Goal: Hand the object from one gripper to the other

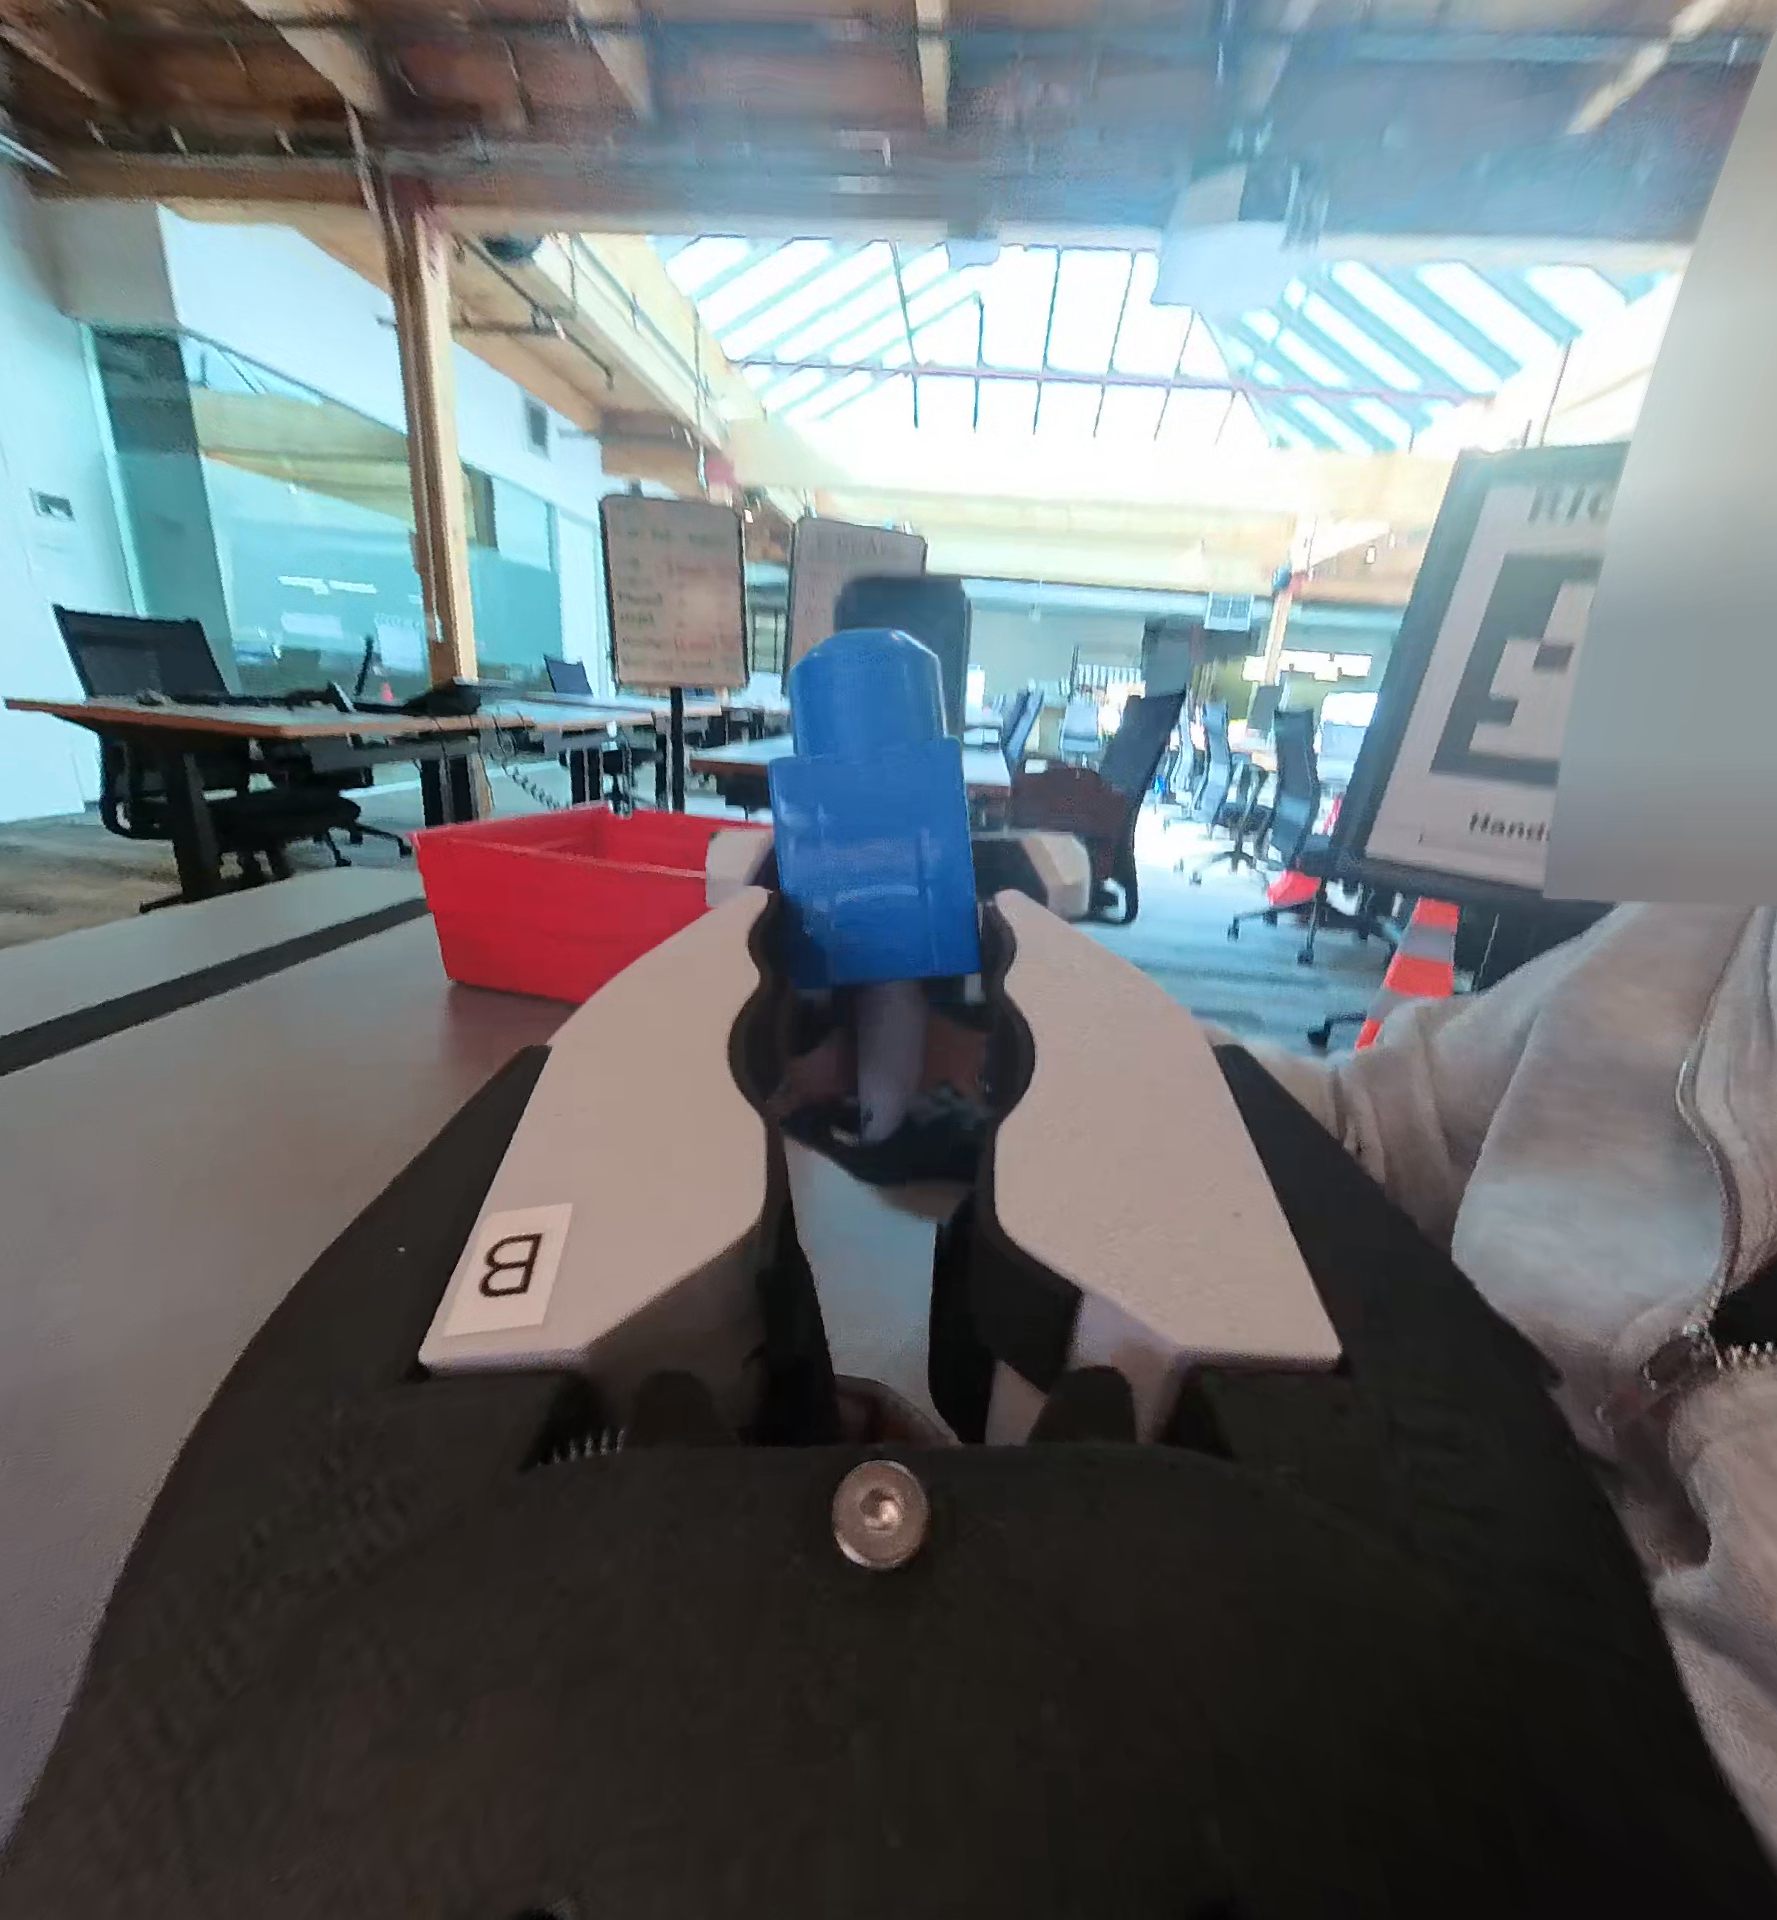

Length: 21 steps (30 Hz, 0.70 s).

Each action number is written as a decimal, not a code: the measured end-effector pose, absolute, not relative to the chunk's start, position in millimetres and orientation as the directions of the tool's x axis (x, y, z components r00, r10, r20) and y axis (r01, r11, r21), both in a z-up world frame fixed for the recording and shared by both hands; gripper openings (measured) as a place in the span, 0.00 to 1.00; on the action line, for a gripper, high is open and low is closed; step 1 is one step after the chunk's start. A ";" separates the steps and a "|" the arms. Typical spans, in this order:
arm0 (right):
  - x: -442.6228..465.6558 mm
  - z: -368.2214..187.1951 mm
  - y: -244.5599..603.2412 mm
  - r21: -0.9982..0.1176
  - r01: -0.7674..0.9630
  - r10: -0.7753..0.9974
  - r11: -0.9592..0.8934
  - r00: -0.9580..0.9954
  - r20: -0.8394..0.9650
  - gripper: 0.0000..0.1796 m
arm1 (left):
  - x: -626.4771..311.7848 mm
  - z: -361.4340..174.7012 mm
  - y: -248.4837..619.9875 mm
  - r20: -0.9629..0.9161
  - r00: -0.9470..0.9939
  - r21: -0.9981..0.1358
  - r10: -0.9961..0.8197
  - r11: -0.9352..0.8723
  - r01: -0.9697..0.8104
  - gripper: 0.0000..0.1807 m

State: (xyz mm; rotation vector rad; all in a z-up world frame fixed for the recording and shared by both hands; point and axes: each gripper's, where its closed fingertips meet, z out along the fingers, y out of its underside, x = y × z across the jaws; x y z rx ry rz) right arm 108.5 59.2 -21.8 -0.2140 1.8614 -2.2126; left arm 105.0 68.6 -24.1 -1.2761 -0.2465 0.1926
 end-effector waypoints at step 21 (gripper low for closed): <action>53.0 -30.2 56.6 -0.976 0.053 0.116 -0.212 -0.990 -0.079 0.20 | 68.6 -32.3 56.7 -0.404 0.550 -0.887 0.731 -0.165 -0.431 0.30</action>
